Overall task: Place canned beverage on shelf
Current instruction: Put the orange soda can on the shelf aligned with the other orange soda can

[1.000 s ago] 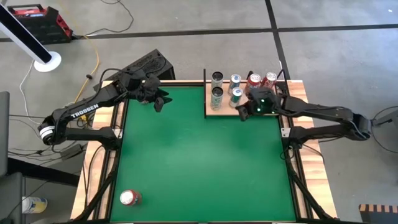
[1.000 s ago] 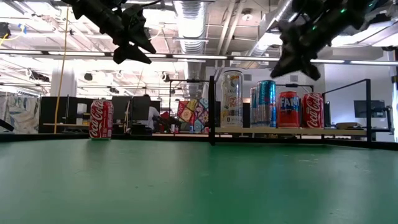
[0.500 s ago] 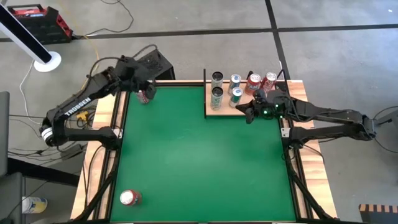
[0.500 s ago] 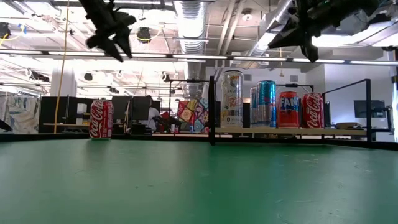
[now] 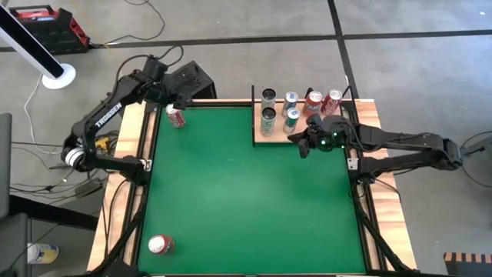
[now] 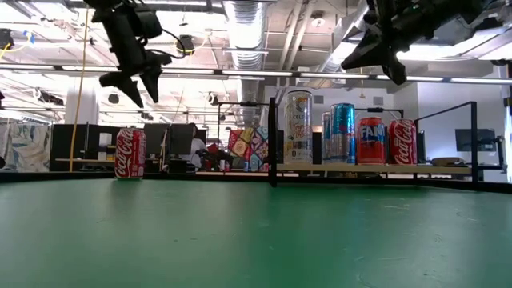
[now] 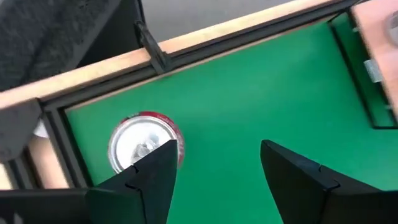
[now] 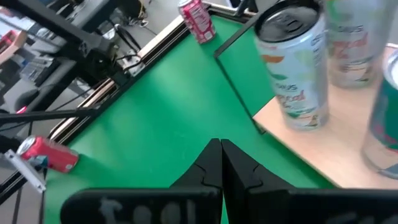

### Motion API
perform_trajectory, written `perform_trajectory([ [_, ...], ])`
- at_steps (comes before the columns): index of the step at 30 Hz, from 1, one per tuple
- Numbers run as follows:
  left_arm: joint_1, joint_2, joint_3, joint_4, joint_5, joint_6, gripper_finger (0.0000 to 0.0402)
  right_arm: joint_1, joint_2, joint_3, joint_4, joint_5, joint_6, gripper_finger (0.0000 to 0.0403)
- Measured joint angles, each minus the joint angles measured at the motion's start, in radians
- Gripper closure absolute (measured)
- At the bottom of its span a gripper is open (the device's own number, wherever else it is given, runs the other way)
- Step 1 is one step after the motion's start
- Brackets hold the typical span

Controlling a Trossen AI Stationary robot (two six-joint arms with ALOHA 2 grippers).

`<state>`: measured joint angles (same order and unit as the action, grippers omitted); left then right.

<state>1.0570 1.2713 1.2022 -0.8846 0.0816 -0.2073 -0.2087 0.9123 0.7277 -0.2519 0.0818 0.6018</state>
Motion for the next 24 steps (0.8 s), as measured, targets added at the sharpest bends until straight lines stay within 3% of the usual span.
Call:
perform_trajectory([
  [10,-0.002,0.007,0.0,-0.012,-0.14,0.053,0.0131,0.075,0.0,0.0,0.0,0.048,0.018,0.0382],
  [12,-0.001,0.007,0.0,-0.044,-0.074,0.037,0.0119,0.081,0.0,0.0,0.0,0.049,0.019,0.0382],
  [16,-0.047,-0.029,0.0,-0.102,0.185,0.058,0.0112,0.084,0.0,0.0,-0.001,0.05,0.019,0.0382],
  [20,-0.227,-0.123,0.001,-0.122,0.354,0.062,0.0112,0.078,0.0,0.0,-0.001,0.05,0.019,0.0382],
  [24,-0.57,-0.224,0.002,-0.103,0.386,-0.088,0.0111,0.054,0.0,0.0,-0.001,0.051,0.019,0.0382],
])
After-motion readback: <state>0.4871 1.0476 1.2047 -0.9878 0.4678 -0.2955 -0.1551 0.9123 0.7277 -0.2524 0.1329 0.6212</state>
